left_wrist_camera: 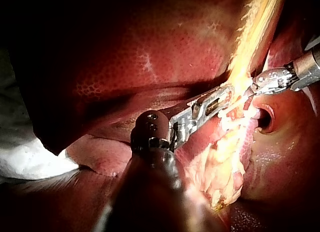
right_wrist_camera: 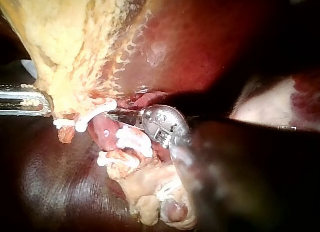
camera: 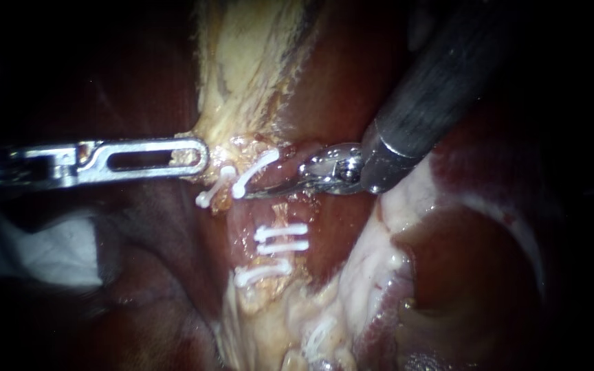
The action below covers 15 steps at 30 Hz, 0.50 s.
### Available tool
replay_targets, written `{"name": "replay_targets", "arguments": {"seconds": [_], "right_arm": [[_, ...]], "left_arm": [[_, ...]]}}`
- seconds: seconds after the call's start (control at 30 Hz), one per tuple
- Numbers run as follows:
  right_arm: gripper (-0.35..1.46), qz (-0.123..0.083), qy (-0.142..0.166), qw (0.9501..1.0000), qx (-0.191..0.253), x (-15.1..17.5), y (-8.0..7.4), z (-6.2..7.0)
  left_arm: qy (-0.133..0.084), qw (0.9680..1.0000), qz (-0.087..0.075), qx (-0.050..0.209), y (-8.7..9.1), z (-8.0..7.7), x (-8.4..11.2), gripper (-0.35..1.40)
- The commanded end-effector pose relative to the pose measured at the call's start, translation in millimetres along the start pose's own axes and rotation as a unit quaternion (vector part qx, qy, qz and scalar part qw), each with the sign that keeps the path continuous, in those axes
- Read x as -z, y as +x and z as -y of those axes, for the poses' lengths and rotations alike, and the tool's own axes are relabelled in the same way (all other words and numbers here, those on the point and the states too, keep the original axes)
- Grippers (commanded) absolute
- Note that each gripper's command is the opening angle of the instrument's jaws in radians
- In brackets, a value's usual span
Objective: Go back from the cut right tube
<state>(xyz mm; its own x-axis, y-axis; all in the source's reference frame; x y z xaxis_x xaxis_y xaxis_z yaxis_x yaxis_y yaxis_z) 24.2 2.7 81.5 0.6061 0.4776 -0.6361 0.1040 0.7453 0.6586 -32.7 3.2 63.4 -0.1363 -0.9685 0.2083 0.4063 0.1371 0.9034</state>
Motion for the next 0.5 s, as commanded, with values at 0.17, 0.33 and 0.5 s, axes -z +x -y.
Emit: {"name": "replay_targets", "arguments": {"seconds": [0.17, 0.33, 0.5], "right_arm": [[-0.35, 0.0, 0.0, 1.0, -0.003, 0.0, 0.0, 0.0], [-0.35, -0.012, 0.001, 0.9999, -0.003, 0.1, 0.1, 0.0], [-0.16, -0.021, 0.0, 0.9998, -0.003, 0.2, 0.4, 0.2]], "left_arm": [[0.0, 1.0, 0.0, 0.0, 0.0, -0.1, 0.0, -0.35], [0.0, 1.0, 0.0, 0.0, 0.0, -0.1, 0.1, -0.35], [0.0, 1.0, -0.001, 0.0, -0.1, -0.1, 0.2, -0.35]]}}
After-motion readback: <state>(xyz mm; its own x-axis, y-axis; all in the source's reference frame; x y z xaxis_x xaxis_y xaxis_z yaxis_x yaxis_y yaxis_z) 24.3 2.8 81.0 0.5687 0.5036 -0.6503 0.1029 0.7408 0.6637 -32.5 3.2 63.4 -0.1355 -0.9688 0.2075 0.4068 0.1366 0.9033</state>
